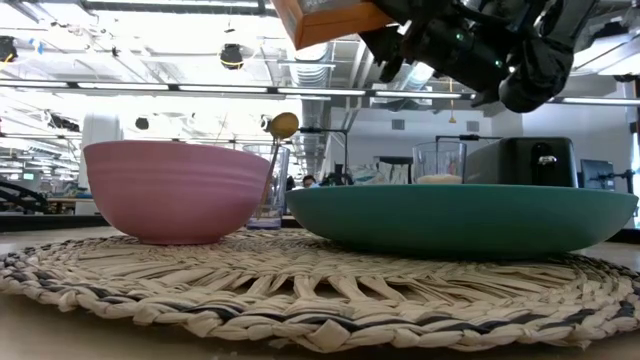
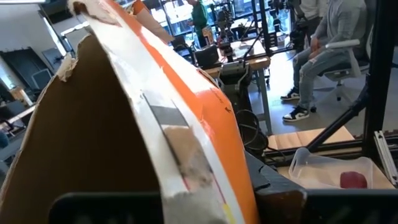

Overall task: Arrange a breakfast setting
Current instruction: Pour the cereal into the pink bowl from the cereal box

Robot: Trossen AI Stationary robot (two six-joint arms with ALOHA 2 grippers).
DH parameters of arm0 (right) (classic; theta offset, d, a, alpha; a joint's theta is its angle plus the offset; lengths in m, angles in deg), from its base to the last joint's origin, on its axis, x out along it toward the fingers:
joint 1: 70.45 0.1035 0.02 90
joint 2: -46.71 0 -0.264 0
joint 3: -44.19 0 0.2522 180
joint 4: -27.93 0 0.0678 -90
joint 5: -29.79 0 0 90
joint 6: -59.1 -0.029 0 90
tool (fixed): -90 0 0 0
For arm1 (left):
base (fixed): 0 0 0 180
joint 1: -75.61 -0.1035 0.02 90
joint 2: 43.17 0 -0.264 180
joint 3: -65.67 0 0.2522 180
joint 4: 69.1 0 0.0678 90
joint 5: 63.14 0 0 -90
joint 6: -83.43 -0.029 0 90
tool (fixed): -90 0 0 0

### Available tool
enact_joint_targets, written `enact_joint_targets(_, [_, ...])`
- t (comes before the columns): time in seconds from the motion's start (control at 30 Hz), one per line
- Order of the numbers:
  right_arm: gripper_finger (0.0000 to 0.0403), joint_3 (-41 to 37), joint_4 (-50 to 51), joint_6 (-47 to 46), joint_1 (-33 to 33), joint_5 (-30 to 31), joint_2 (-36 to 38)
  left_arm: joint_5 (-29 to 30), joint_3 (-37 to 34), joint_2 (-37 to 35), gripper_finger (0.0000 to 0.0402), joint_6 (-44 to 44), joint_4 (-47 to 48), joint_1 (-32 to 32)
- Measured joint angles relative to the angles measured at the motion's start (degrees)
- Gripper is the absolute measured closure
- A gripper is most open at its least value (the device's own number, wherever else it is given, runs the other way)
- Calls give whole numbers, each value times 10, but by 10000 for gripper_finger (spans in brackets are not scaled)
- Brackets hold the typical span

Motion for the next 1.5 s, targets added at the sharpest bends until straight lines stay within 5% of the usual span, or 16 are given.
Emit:
enact_joint_targets(0.33, [135,-33,9,13,0,0,22,6,-3,-19,322,15,-11,6])
enact_joint_targets(0.6, [137,-70,144,44,0,-2,119,21,-3,-64,263,11,-17,6])
enact_joint_targets(1.3, [137,-77,488,79,42,-1,338,96,-1,-128,260,75,125,6])
enact_joint_targets(1.5, [139,-77,599,67,60,3,386,109,-82,-158,260,104,127,20])
